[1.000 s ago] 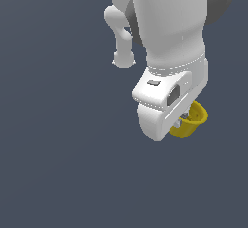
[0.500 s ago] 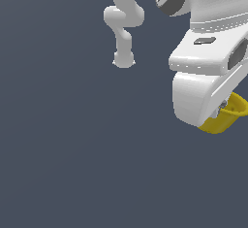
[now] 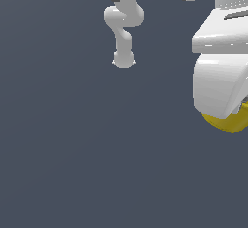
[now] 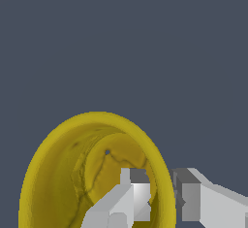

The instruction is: Pick up the object and move it to a goal position.

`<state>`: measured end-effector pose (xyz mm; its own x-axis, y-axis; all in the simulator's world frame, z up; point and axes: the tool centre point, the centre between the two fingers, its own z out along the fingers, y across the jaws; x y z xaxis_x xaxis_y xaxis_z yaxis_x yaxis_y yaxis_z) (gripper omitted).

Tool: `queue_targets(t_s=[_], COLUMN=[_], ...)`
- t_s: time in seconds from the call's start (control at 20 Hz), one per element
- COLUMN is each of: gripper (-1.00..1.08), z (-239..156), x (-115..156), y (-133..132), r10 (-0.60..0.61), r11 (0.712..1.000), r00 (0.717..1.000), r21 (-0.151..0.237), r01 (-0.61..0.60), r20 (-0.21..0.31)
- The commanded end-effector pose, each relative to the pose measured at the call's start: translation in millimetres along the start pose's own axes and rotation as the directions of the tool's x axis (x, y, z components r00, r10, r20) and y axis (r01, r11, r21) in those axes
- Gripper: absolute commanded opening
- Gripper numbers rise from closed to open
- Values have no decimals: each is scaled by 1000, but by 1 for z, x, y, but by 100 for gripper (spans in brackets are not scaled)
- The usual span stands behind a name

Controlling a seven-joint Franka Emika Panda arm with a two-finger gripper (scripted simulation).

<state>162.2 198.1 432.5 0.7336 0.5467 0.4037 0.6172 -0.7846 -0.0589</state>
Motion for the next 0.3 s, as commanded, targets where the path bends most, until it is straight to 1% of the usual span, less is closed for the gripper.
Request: queue_targets(t_s=[0.0,0.25], gripper=[-100,-100], z=[-4,-4], x=[4,5], y=[-1,-1], r10=[3,3], r11=[1000,1000], r00=[1000,1000], r21=[-4,-5], r01=[-3,-3], r20=[-4,-4])
